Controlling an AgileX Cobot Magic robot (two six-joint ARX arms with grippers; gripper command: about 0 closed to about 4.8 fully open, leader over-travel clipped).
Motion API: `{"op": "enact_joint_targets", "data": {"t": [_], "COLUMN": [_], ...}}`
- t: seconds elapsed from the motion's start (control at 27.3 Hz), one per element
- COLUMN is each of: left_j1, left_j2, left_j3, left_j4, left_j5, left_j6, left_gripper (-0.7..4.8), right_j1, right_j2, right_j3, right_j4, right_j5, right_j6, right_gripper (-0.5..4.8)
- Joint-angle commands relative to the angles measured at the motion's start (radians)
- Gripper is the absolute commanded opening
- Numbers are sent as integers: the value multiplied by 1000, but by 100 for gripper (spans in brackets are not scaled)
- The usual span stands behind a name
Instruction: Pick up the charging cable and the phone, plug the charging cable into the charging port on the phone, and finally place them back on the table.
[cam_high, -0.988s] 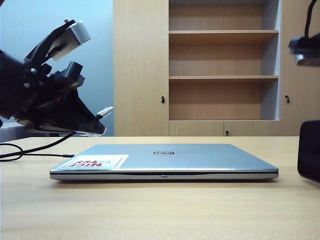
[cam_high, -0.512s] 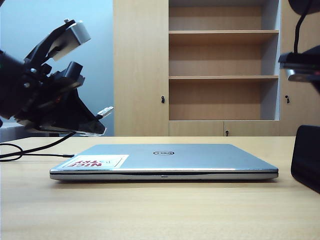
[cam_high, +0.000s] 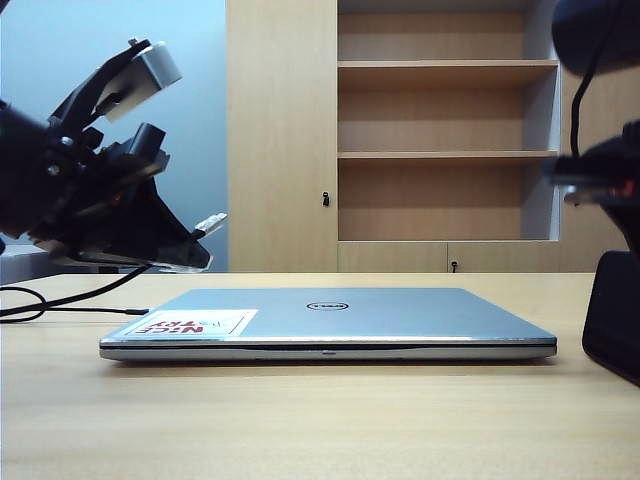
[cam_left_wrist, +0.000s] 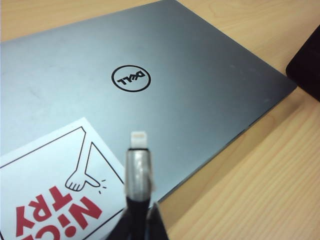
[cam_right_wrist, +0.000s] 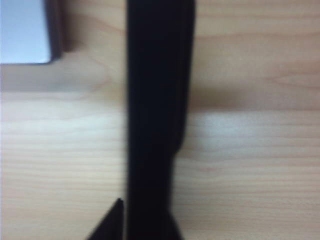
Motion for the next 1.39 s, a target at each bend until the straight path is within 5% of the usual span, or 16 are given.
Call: {"op": "enact_joint_targets", "data": {"t": [0.04, 0.37, 0.48, 0.81, 1.1, 1.39], "left_j1": [1, -13, -69, -207, -267, -275], "left_j2": [-2, -2, -2, 5, 34, 56], "left_j3": [3, 3, 3, 3, 3, 3], "left_j4": [-5, -45, -59, -76, -75, -29], "left_j5": [3, 3, 3, 3, 3, 3], "left_j6": [0, -29, -30, -197, -318, -444], "left_gripper": [-6, -6, -6, -6, -6, -6], "right_j1": [2, 2, 2, 7, 12, 12], "right_j2": [20, -11, -32, -25, -24, 2], "right_j3": [5, 147, 153, 16, -208, -330], "right_j4": [-7, 17, 224, 695, 1225, 1479], "right_j5": [-2, -125, -328, -528, -584, -607], "right_j6": [-9, -53, -42, 97, 362, 548], "right_gripper": [-4, -5, -5, -5, -5, -5]}}
